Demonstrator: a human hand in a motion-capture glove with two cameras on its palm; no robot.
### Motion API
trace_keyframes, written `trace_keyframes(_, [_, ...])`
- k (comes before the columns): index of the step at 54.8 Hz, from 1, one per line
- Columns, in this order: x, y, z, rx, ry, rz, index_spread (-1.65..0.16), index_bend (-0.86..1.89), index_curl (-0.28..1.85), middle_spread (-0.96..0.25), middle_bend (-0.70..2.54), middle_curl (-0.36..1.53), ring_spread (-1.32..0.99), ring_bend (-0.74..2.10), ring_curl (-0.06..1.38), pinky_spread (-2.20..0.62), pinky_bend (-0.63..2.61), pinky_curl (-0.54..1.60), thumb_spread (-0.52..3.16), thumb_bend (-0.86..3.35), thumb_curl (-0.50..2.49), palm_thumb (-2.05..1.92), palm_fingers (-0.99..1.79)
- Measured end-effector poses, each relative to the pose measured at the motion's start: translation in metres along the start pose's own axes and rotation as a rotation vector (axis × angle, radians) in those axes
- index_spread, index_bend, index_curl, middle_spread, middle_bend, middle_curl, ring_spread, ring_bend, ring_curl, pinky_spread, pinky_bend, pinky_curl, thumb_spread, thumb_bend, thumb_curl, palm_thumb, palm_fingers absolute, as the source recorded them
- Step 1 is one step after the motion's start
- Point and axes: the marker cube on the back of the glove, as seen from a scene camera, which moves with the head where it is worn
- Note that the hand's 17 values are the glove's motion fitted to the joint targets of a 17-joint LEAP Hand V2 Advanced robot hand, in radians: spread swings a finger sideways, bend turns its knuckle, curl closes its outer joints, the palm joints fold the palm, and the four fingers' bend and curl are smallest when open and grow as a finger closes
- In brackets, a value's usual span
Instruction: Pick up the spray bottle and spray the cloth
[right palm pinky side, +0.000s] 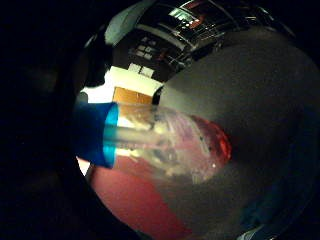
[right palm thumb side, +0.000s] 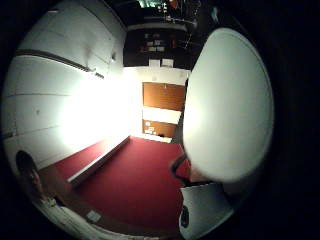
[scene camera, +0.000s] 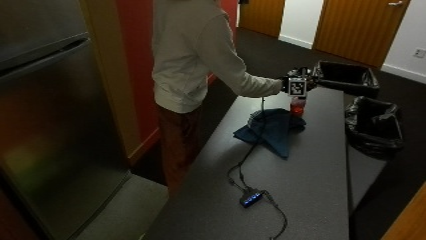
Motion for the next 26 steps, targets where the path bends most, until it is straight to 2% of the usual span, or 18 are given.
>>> trace_keyframes(3, [-0.008, 0.010, -0.003, -0.042, -0.057, -0.015, -0.27, 0.01, 0.36, -0.16, 0.22, 0.45, -0.15, 0.49, 0.45, -0.09, 0.48, 0.43, 0.63, -0.06, 0.64, 0.91, 0.49])
trace_keyframes(9, [-0.014, 0.020, -0.028, -0.030, -0.093, -0.041, -0.29, 0.06, 0.29, -0.13, 0.17, 0.41, -0.10, 0.45, 0.41, 0.00, 0.50, 0.41, 0.73, -0.07, 0.59, 0.81, 0.32])
trace_keyframes(21, [-0.022, 0.045, -0.067, -0.051, -0.022, -0.087, -0.30, 0.10, 0.24, -0.10, 0.19, 0.38, -0.06, 0.45, 0.37, 0.08, 0.53, 0.38, 0.82, -0.04, 0.52, 0.73, 0.27])
trace_keyframes(26, [-0.005, 0.044, -0.095, 0.029, 0.177, -0.113, -0.30, 0.11, 0.24, -0.09, 0.19, 0.38, -0.06, 0.45, 0.37, 0.09, 0.53, 0.37, 0.84, -0.04, 0.50, 0.73, 0.27])
